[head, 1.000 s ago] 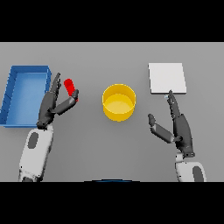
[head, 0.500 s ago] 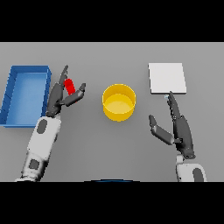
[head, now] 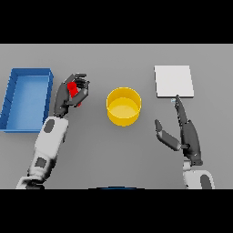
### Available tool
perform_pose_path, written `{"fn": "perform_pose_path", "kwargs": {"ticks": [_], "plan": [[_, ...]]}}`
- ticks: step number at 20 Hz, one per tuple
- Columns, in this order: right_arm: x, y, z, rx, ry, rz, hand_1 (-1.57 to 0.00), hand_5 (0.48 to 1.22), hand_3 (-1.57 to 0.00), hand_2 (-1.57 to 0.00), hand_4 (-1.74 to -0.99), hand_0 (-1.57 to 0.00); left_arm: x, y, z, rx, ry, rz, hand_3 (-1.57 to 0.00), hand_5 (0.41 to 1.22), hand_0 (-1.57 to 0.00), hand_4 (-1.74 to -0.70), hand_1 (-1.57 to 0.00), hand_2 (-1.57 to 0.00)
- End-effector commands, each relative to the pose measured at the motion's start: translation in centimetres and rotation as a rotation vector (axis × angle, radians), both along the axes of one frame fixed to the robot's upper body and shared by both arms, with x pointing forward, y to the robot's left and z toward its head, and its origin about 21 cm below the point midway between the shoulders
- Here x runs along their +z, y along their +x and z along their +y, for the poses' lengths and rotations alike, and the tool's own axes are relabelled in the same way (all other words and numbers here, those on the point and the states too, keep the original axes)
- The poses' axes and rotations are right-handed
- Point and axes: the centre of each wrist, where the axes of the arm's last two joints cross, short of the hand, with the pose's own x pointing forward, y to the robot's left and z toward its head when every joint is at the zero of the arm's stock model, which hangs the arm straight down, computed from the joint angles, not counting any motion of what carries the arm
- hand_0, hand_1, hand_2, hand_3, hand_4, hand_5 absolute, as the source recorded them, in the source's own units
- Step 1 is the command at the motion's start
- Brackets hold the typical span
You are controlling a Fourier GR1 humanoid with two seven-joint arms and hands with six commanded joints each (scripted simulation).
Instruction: Pick up the red beaker and tilt it to pour out 1 green nut into yellow bowl. Pick up the yellow bowl and place it on the metallic measuring scale.
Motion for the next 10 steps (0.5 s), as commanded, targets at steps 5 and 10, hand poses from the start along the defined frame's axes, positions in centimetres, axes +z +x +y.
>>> {"fn": "perform_pose_path", "kwargs": {"ticks": [5,10], "plan": [[-0.2,0.4,0.1,-0.005,0.015,0.011,0.00,0.685,0.00,0.00,-1.232,0.00,-0.3,0.2,-0.7,-0.011,-0.016,-0.045,-1.20,1.119,-1.31,-1.61,-1.32,-1.32],[-0.4,0.7,-0.1,-0.003,-0.006,0.000,0.00,0.667,0.00,0.00,-1.175,0.00,1.0,0.9,-0.4,0.010,-0.015,-0.068,-1.45,1.127,-1.49,-1.70,-1.49,-1.49]]}}
